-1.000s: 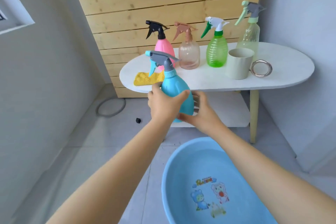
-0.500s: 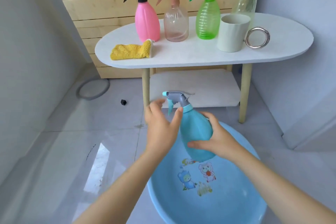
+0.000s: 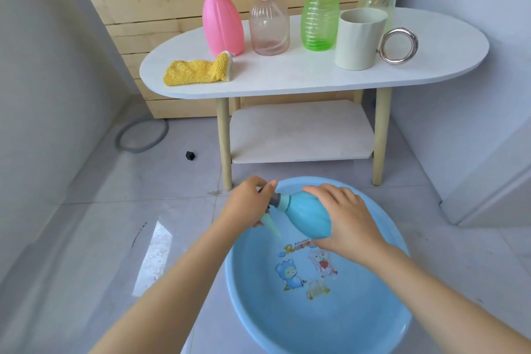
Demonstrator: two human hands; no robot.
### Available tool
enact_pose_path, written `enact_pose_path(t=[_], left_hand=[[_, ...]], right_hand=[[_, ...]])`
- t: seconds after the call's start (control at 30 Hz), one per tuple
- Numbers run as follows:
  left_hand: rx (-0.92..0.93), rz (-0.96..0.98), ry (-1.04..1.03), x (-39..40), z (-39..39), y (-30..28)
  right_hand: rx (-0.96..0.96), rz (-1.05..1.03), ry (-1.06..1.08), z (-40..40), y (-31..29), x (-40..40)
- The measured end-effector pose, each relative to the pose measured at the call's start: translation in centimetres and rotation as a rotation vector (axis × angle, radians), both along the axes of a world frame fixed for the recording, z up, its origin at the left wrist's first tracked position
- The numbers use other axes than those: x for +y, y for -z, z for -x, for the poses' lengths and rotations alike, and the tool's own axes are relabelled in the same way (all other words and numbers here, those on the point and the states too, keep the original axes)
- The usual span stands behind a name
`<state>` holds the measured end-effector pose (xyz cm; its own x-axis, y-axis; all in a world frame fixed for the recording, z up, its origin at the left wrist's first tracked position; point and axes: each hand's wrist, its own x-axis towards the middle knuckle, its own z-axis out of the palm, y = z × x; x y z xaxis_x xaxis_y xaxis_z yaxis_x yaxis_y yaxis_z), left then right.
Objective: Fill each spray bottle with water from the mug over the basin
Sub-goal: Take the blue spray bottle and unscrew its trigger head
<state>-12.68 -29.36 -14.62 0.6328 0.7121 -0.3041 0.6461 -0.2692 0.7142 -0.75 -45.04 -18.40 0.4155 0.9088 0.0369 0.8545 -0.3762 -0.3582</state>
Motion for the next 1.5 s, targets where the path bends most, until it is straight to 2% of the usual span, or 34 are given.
enact_pose_path(t=[0.03,0.1,0.17,0.23,0.33,0.4,0.53,0.57,0.6,0.77,0.9,0.97,1.07,1.17,1.27,1.43,1.5], left_hand=[[-0.035,0.136,-0.009,0.2,0.1,-0.4],[-0.151,0.343,0.069,0.8,0.6,-0.8],[-0.183,0.35,0.244,1.1,1.1,-1.1],[-0.132,0.232,0.393,1.0,1.2,-1.0],[-0.138,0.151,0.377,1.0,0.9,-0.7],[-0.139,0.127,0.294,0.8,0.7,-0.6],[0.106,-0.288,0.144,0.3,-0.1,-0.4],[0.115,-0.331,0.107,0.2,-0.2,-0.4],[0.09,-0.308,0.072,0.3,-0.3,-0.3],[-0.208,0.086,-0.065,0.3,-0.1,0.1],[-0.249,0.233,0.099,0.1,0.1,0.1],[-0.207,0.295,0.208,0.1,0.2,0.0],[-0.095,0.08,0.316,-0.1,0.1,0.1],[-0.155,-0.033,0.203,0.1,-0.4,0.0],[-0.128,-0.172,0.199,0.3,-0.5,-0.5],[-0.085,-0.384,0.118,0.1,-0.8,-1.2],[-0.057,-0.43,0.08,0.6,-0.7,-1.3]], right_hand=[[0.004,0.015,0.004,-0.1,0.1,-0.1],[0.171,0.038,0.056,-0.6,0.4,-0.4],[0.387,0.03,0.1,-1.6,0.4,-1.0],[0.53,0.037,0.091,-2.6,0.4,-1.5],[0.607,0.062,0.052,-3.2,0.5,-1.8],[0.578,0.064,0.032,-3.1,0.5,-1.8],[0.454,0.089,-0.068,-2.6,0.5,-1.6],[0.438,0.085,-0.089,-2.4,0.5,-1.6],[0.433,0.079,-0.101,-2.4,0.5,-1.6],[0.471,0.03,-0.064,-3.0,0.5,-1.9],[0.469,0.004,-0.022,-3.4,0.8,-2.0],[0.469,-0.012,-0.014,-3.5,0.9,-2.1],[0.46,-0.034,-0.007,-3.7,1.0,-2.2],[0.46,-0.088,0.001,-3.8,1.0,-2.2],[0.43,-0.142,0.001,-3.7,0.6,-2.0],[0.209,-0.208,0.038,-3.6,0.4,-1.9],[0.181,-0.232,0.089,-3.9,0.8,-2.2]])
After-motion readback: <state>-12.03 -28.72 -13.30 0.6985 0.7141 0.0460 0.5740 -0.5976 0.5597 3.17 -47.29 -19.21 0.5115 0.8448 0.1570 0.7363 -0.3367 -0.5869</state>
